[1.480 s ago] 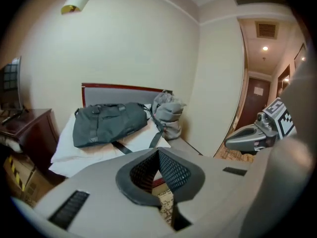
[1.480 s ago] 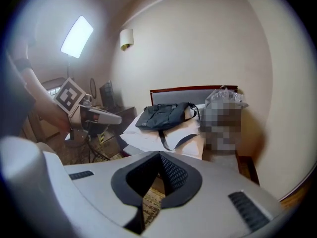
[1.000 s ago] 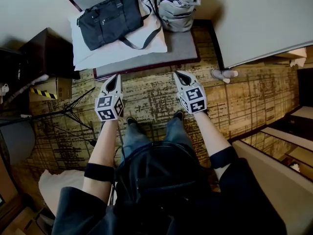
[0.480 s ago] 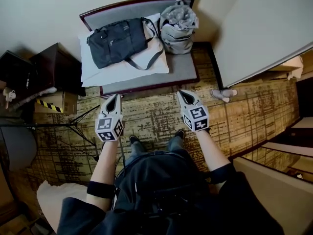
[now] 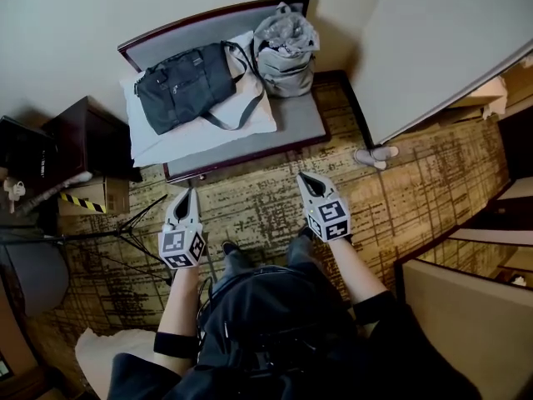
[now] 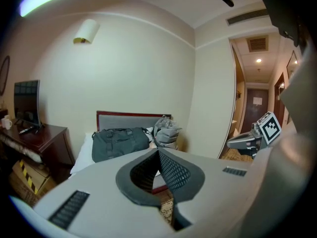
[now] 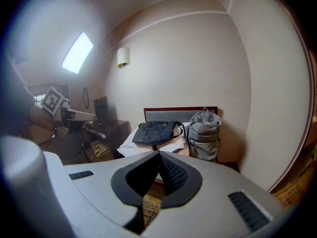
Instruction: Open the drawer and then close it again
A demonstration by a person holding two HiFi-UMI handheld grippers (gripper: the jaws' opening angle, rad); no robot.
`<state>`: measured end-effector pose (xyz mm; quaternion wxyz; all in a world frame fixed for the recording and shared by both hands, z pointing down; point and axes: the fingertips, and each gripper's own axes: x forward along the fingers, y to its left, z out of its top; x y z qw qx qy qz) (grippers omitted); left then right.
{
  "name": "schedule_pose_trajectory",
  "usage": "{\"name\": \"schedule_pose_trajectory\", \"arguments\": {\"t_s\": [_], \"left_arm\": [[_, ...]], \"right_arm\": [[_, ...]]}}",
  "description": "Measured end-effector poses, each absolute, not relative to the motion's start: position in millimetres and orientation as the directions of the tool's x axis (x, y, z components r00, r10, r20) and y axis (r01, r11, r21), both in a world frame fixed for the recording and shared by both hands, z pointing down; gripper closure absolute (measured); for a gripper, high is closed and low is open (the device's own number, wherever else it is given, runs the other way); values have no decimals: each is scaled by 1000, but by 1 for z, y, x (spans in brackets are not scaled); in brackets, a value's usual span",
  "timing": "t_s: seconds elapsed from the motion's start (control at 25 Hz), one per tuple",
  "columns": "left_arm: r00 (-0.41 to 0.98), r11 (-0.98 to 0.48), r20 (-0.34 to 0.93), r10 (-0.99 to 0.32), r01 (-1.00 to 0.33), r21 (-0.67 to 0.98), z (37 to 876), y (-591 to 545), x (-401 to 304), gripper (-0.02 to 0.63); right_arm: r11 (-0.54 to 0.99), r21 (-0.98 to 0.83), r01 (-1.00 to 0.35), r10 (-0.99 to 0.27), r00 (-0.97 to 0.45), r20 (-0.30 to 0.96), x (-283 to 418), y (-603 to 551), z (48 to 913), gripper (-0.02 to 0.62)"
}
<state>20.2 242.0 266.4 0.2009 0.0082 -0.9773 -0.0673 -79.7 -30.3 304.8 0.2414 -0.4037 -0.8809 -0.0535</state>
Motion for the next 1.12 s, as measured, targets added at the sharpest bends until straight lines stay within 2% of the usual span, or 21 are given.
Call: {"name": "schedule_pose_trajectory", "arguments": {"t_s": [0.64, 1.12], "left_arm": [[-914, 988, 395, -89, -30, 153, 272, 215, 20, 606], [-901, 986, 412, -136, -84, 143, 278, 198, 14, 606]], "right_arm": [[690, -47, 722, 644, -584, 494, -79, -54, 316, 589], [744, -135, 654, 618, -597, 512, -79, -69, 338, 569]]}}
